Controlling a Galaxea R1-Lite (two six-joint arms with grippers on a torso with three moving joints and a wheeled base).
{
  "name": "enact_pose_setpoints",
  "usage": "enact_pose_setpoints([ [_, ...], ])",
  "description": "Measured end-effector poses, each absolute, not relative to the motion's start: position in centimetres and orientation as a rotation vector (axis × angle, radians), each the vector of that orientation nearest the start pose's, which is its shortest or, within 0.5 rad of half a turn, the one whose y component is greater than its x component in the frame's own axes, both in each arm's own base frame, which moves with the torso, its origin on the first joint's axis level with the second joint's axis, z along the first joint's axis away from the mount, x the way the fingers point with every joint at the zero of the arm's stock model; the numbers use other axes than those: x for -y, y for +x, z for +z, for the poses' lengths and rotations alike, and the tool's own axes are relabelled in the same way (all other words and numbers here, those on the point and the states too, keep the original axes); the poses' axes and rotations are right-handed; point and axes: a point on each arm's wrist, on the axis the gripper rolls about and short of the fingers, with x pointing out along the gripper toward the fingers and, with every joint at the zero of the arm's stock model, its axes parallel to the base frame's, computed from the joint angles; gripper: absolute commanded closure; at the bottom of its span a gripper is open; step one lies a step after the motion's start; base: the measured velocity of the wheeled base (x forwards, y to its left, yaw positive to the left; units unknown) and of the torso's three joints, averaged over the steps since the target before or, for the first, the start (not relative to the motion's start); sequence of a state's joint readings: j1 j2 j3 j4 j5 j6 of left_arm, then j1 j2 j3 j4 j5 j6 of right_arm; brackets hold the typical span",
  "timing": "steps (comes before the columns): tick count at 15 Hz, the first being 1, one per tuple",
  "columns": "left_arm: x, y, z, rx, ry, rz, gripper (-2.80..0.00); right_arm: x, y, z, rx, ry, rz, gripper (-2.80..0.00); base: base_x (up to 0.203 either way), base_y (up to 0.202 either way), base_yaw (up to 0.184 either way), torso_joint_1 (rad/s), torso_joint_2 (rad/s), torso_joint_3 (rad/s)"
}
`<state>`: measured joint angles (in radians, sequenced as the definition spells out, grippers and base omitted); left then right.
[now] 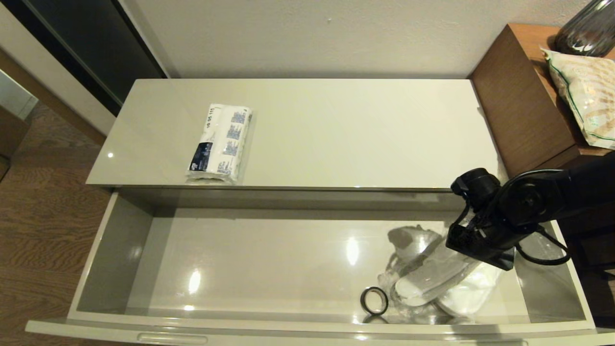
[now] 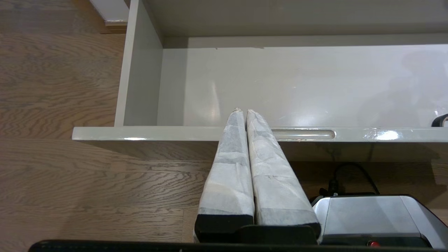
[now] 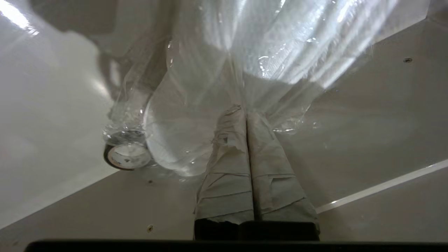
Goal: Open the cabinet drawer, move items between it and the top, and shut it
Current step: Take out the disposable slippers from the drawer
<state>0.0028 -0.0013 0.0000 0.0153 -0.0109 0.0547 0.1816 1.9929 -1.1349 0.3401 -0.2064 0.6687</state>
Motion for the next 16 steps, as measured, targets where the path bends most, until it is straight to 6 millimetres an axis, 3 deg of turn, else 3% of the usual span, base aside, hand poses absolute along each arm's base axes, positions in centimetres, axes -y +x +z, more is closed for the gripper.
enact_pose_setpoints([
  [7, 0.0, -2.3, 7.4, -0.014, 0.055, -0.008, 0.00, -5.1, 32.3, 13.8, -1.101, 0.371, -0.416, 0.00, 0.000, 0.000, 0.000, 0.000, 0.00, 0.000],
  [16, 0.0, -2.3, 7.4, -0.014, 0.055, -0.008, 0.00, -4.8, 29.8, 18.9, -1.088, 0.381, -0.417, 0.00, 0.000, 0.000, 0.000, 0.000, 0.00, 0.000],
])
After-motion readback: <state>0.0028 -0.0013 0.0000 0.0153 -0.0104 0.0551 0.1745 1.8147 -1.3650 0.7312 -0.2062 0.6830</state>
